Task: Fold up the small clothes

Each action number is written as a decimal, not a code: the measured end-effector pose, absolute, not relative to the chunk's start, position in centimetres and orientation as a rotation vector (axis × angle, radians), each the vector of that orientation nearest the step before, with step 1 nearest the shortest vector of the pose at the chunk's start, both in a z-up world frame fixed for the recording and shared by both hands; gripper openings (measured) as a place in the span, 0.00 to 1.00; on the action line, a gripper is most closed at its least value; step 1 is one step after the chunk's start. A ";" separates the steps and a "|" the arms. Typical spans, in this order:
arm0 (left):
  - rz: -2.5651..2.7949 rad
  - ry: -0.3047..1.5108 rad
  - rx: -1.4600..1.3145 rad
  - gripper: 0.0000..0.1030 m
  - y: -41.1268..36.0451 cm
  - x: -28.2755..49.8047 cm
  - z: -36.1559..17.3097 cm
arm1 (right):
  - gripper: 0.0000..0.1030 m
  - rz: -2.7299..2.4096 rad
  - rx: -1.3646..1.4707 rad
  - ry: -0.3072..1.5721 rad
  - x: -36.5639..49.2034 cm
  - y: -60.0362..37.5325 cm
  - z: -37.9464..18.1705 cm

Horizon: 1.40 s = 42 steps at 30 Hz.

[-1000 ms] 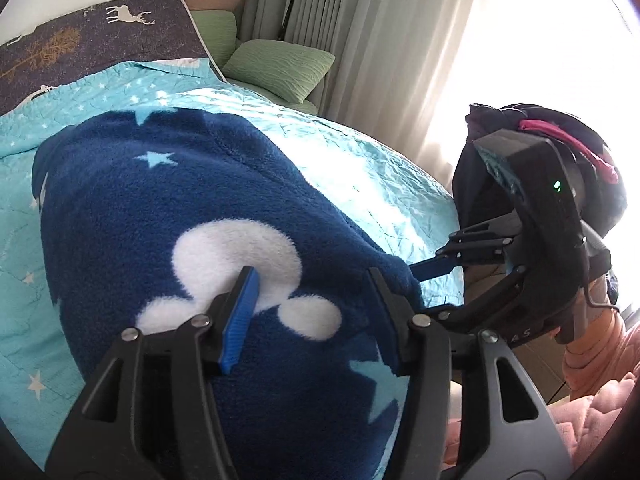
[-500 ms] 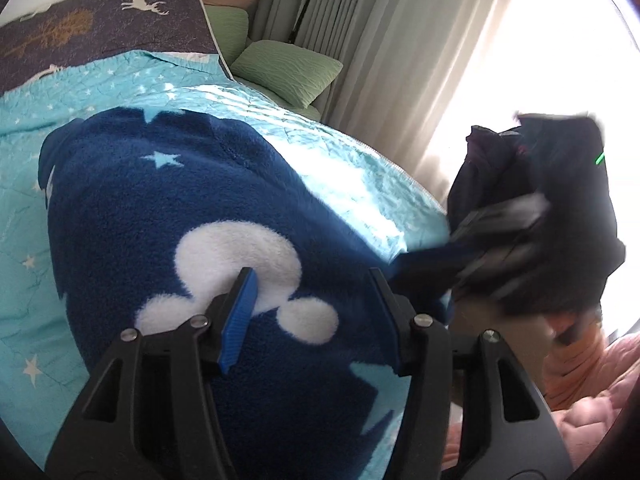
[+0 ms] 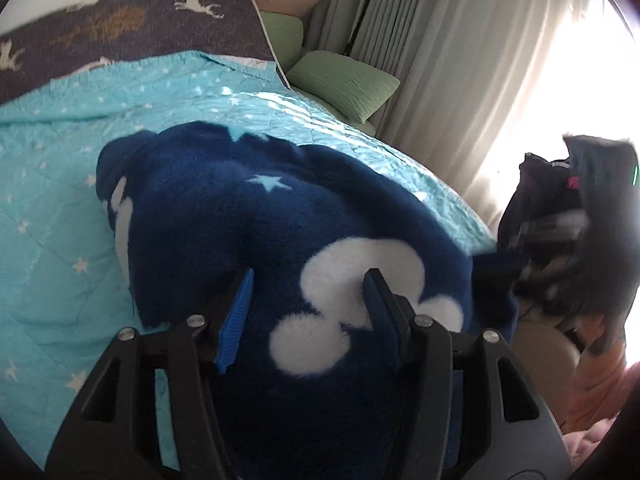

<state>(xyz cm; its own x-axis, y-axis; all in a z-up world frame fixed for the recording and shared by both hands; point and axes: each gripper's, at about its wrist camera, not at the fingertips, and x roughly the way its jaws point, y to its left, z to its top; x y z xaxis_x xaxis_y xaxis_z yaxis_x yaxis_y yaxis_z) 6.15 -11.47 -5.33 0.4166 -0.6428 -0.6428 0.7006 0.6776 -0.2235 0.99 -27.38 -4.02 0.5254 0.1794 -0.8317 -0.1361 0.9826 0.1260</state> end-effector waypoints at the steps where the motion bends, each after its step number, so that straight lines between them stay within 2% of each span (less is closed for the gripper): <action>1: -0.843 0.765 0.094 0.56 -11.7 6.0 -5.2 | 0.20 0.187 0.038 0.973 1.4 -27.4 -3.0; 7: -0.884 0.770 0.098 0.57 -11.2 5.7 -5.1 | 0.22 0.151 -0.039 0.874 3.7 -27.1 1.6; 11: -0.910 0.748 0.144 0.61 -11.6 5.1 -5.0 | 0.24 0.176 0.005 0.830 5.1 -27.6 3.0; 15: -0.921 0.742 0.159 0.62 -11.9 4.9 -5.2 | 0.24 0.230 0.007 0.910 10.4 -25.4 0.3; 19: -0.942 0.757 0.135 0.62 -11.4 5.6 -5.7 | 0.23 0.233 0.033 1.079 15.1 -24.3 -7.0; 21: -0.949 0.779 0.102 0.62 -11.1 6.4 -5.9 | 0.23 0.241 0.119 1.081 16.3 -25.1 -8.8; 25: -0.996 0.797 0.054 0.62 -9.9 7.2 -3.8 | 0.23 0.249 0.183 1.076 15.5 -26.0 -7.2; 27: -0.982 0.749 0.038 0.62 -9.0 7.8 -2.3 | 0.23 0.247 0.180 1.053 14.5 -26.2 -5.8; 29: -0.930 0.718 0.041 0.62 -8.8 9.1 -1.3 | 0.24 0.255 0.180 1.001 13.3 -26.3 -4.0; 32: -0.911 0.774 -0.005 0.62 -9.3 12.1 -1.9 | 0.25 0.271 0.178 0.916 12.7 -26.1 -2.1; 33: -0.892 0.840 -0.022 0.61 -9.9 14.0 -3.5 | 0.25 0.269 0.175 0.915 12.9 -25.8 -2.2; 34: -0.881 0.878 -0.029 0.55 -10.1 14.8 -4.6 | 0.25 0.253 0.166 0.933 13.4 -25.5 -2.9; 35: -0.865 0.927 -0.041 0.54 -10.5 15.9 -6.3 | 0.25 0.229 0.147 0.963 14.0 -25.3 -3.9; 37: -0.853 0.946 -0.099 0.53 -10.6 16.5 -8.3 | 0.25 0.193 0.109 1.059 15.8 -24.7 -8.5; 39: -0.838 0.907 -0.087 0.53 -10.5 15.2 -7.7 | 0.25 0.186 0.195 1.025 15.8 -25.7 -9.8; 42: -0.839 0.885 -0.078 0.53 -9.5 13.3 -5.5 | 0.26 0.230 0.264 1.004 14.5 -27.1 -7.8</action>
<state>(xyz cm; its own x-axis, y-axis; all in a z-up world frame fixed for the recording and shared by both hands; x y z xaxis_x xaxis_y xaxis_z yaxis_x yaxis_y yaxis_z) 13.31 -9.53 -5.50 0.3446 -0.6754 -0.6520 0.6148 0.6872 -0.3869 14.55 -27.06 -7.80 0.5178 0.3101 -0.7973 -0.0687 0.9441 0.3226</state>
